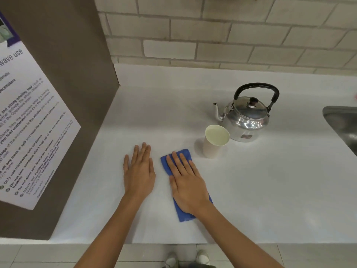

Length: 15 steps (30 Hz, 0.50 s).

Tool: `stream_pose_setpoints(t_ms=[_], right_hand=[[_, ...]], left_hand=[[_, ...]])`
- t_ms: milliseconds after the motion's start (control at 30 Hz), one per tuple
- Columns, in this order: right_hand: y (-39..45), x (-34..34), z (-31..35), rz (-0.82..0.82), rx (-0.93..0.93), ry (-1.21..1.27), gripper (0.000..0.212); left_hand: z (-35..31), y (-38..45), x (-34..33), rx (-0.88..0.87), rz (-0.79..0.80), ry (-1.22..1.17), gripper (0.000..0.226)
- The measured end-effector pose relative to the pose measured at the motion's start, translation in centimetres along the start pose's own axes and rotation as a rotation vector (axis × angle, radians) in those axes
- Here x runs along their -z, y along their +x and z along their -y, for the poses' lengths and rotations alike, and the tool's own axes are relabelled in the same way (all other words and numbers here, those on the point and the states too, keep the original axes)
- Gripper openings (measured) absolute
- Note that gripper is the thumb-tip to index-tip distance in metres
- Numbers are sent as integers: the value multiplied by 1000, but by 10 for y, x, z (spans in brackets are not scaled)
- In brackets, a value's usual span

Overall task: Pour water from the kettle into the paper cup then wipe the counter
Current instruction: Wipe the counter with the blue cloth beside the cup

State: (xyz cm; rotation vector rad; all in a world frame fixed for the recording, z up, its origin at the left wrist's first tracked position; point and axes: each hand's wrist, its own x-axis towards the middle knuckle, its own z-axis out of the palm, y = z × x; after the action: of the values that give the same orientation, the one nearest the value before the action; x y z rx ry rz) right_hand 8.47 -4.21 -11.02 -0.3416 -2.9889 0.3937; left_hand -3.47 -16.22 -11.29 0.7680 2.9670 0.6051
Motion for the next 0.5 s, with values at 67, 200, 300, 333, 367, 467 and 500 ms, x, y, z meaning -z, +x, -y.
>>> stream_pose_setpoints(t_ms=[67,200,300,333,367,467,500], right_hand=[[-14,4,-14,-6,-38,-20,58],[15,6,-7,9,-132,-42,58],[19,4,6,28,-85,-19,57],[9,4,7,37,-38,-22,56],[-6,4,6,45,5,-22,55],[-52,10,-15,45,16,18,55],[-58,12,-25,43,-1,20,55]], left_hand=[[-8,-14,-3,-21,5,-17,51],[-10,-33,-4,-35,16,-14,52],[-8,-36,-3,-40,25,-10,52],[-9,-37,-3,-42,28,-9,52],[-9,-37,-3,-42,29,-8,51],[-11,-37,-3,-27,15,-2,51],[-12,-37,-3,-16,11,-3,52]])
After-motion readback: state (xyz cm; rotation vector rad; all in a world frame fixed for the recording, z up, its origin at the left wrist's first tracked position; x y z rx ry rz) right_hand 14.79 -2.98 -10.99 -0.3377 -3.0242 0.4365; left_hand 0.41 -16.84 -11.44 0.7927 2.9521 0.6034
